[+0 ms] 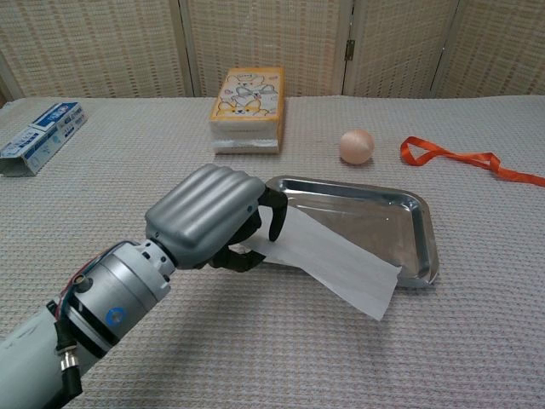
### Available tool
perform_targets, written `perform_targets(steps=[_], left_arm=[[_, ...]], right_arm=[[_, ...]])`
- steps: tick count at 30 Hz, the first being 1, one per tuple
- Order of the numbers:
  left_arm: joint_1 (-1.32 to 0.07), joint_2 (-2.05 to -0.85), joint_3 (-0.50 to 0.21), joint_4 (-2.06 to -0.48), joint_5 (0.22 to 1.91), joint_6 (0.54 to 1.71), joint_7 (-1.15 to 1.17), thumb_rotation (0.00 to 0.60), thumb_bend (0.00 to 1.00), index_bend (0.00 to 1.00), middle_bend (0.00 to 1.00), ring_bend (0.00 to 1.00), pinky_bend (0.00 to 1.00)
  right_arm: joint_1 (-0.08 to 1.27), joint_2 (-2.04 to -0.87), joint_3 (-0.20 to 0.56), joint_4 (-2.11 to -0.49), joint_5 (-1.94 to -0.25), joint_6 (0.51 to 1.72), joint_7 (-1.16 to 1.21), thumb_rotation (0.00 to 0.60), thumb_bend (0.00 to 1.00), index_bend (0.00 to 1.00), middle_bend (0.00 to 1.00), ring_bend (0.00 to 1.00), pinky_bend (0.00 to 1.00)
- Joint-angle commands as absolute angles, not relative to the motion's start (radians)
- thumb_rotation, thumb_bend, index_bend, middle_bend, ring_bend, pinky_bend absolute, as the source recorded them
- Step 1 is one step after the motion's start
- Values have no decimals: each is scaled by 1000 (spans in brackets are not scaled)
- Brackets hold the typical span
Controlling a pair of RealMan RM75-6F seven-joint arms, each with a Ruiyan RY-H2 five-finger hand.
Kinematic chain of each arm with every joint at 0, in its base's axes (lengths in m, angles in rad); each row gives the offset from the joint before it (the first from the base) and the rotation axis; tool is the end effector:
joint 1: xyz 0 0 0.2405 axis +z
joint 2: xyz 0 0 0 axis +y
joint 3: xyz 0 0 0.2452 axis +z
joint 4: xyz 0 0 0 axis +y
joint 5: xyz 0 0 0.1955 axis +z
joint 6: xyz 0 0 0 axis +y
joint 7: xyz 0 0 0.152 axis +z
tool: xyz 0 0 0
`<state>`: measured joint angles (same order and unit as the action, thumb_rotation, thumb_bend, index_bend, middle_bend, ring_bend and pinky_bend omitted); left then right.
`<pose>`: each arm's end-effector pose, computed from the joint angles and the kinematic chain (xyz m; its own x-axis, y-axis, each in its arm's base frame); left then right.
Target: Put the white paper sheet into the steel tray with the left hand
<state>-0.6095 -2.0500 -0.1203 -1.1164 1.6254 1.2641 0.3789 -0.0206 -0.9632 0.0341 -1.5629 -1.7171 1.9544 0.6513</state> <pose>-0.0768 0.2611 -0.0969 0.3918 -0.0507 0.9186 0.7253 -0.5972 -0.3423 -0.2647 -0.1387 0.2594 -0.0988 0.2334 0.9674 -0.9404 -0.3399 -0.0140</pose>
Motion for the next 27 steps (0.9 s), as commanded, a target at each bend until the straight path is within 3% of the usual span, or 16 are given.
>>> perform_targets(steps=[1, 16, 24, 27], left_arm=[[-616, -2094, -161, -1101, 1567, 1241, 439, 600, 679, 711, 1000, 1000, 1000], [-644, -2186, -284, -1123, 1327, 1127, 584, 600, 719, 722, 1000, 1000, 1000], [-680, -2209, -288, -1116, 1306, 1117, 626, 600, 742, 723, 1000, 1000, 1000], [-691, -2213, -283, -1124, 1307, 1115, 620, 600, 738, 653, 1000, 1000, 1000]], right_arm=[[-20, -960, 36, -1560, -1715, 1946, 659, 600, 309, 0, 0, 0, 0], [-30, -955, 48, -1559, -1723, 1943, 670, 600, 309, 0, 0, 0, 0], [-36, -950, 44, -1555, -1724, 1932, 667, 600, 309, 0, 0, 0, 0], [-45, -947, 47, -1554, -1715, 1938, 671, 600, 310, 0, 0, 0, 0]])
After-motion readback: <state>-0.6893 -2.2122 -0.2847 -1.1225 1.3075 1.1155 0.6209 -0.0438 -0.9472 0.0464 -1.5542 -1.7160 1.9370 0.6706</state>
